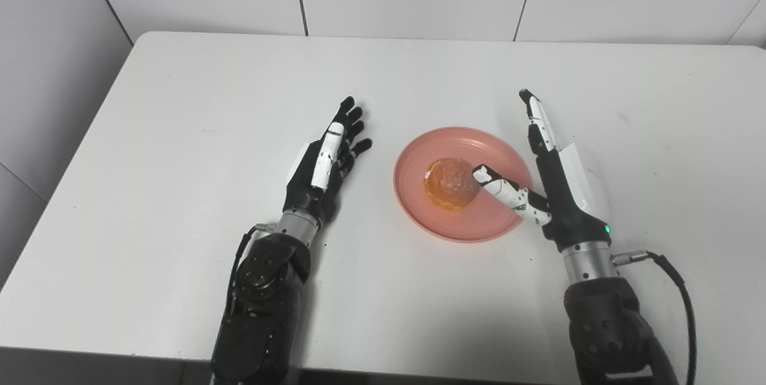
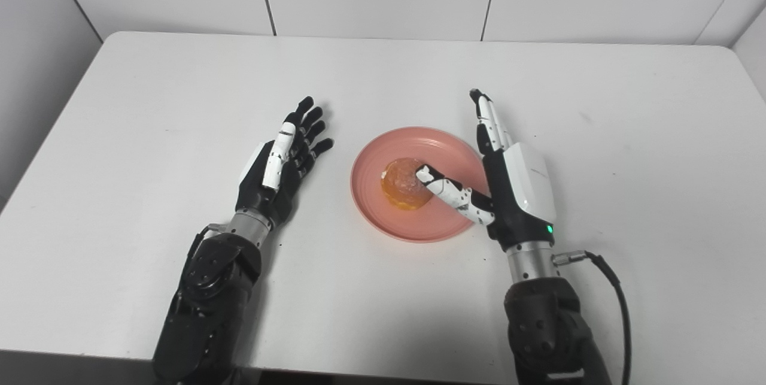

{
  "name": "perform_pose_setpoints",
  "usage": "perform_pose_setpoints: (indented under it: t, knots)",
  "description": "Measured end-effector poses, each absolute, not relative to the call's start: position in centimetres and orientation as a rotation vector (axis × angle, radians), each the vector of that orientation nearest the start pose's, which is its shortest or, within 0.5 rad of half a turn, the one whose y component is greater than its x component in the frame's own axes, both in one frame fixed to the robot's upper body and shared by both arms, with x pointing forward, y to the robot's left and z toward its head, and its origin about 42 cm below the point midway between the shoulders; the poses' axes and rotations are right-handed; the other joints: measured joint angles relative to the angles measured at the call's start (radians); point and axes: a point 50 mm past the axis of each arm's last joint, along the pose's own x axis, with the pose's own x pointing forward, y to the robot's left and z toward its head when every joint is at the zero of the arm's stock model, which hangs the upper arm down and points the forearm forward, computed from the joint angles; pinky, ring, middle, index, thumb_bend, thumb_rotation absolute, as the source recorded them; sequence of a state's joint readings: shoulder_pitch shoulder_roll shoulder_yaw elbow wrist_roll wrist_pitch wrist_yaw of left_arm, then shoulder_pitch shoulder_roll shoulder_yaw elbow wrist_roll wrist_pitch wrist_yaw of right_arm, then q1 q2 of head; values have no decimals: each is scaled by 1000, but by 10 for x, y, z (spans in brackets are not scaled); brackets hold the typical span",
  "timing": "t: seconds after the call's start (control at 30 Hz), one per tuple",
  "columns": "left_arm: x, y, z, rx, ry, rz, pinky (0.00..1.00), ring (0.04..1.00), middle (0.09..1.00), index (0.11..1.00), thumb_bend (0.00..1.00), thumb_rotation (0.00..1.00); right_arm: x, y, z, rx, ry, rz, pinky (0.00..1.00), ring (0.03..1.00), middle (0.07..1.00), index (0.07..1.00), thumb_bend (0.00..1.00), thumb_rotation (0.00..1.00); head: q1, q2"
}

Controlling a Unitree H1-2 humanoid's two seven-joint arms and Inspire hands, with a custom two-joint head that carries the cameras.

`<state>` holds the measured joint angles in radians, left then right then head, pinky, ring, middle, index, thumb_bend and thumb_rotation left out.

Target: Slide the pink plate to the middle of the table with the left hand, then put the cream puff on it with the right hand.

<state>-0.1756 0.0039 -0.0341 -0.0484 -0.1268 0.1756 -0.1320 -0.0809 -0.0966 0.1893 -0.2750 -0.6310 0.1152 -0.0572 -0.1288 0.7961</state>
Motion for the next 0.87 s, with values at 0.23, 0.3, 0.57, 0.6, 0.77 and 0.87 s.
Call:
perform_pose_setpoints:
  t: [0.23,0.3,0.57,0.6,0.77,0.87]
  knots:
    - [308,189,138,-26,-82,-230,1000,1000,1000,1000,480,1000,279,-182,171,-534,-256,-27,990,999,1000,1000,679,1000,-5,3]
    - [303,191,135,-7,-100,-232,1000,1000,1000,1000,476,1000,279,-180,169,-504,-260,-25,998,1000,1000,1000,663,1000,-11,8]
    - [287,195,128,58,-142,-226,1000,1000,1000,1000,458,1000,272,-180,151,-398,-240,2,991,1000,1000,1000,533,1000,-8,6]
    - [286,194,128,67,-145,-224,1000,1000,1000,1000,458,1000,270,-180,149,-378,-239,1,992,1000,1000,1000,516,1000,-8,6]
    - [278,193,128,95,-148,-213,1000,1000,1000,1000,443,1000,267,-176,140,-297,-212,-11,1000,1000,1000,1000,471,1000,-23,9]
    - [275,192,127,125,-167,-210,1000,1000,1000,1000,438,1000,267,-176,139,-290,-208,-8,1000,1000,1000,1000,443,1000,-31,9]
